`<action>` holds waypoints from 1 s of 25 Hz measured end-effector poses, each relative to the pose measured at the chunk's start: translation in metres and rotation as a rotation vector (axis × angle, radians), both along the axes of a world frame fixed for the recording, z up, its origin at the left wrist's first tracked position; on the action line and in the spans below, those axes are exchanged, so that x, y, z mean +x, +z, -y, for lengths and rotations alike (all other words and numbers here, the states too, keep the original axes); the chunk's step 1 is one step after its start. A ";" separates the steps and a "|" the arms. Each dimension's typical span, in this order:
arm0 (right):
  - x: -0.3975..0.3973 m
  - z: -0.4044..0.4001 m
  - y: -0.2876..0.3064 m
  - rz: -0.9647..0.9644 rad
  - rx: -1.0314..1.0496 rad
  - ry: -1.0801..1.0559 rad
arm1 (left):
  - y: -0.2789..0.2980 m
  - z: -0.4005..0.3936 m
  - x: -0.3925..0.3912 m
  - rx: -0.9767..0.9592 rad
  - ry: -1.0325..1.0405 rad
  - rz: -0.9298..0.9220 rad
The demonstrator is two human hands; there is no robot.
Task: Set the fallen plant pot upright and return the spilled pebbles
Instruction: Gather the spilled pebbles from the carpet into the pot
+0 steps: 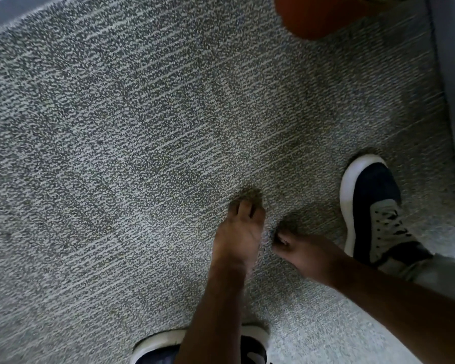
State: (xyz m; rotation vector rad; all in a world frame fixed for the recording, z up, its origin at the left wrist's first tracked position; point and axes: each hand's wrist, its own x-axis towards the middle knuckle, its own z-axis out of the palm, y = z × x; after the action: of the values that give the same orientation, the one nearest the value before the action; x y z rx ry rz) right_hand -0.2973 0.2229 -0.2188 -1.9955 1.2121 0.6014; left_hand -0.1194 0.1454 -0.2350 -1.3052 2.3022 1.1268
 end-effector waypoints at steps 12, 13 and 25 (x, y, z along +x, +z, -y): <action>0.006 0.002 -0.008 0.040 0.012 -0.165 | 0.013 -0.086 0.014 0.171 0.408 0.028; 0.006 0.002 -0.010 0.034 -0.018 -0.165 | 0.013 -0.083 0.012 0.152 0.431 0.011; -0.017 0.058 -0.010 0.133 -0.241 -0.745 | 0.020 0.009 -0.017 0.034 0.632 -0.127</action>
State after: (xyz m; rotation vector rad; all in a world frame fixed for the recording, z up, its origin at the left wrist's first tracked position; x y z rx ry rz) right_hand -0.3146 0.1654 -0.2287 -1.5497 1.8560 -0.0512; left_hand -0.1361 0.1368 -0.2152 -2.0808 1.9778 1.4499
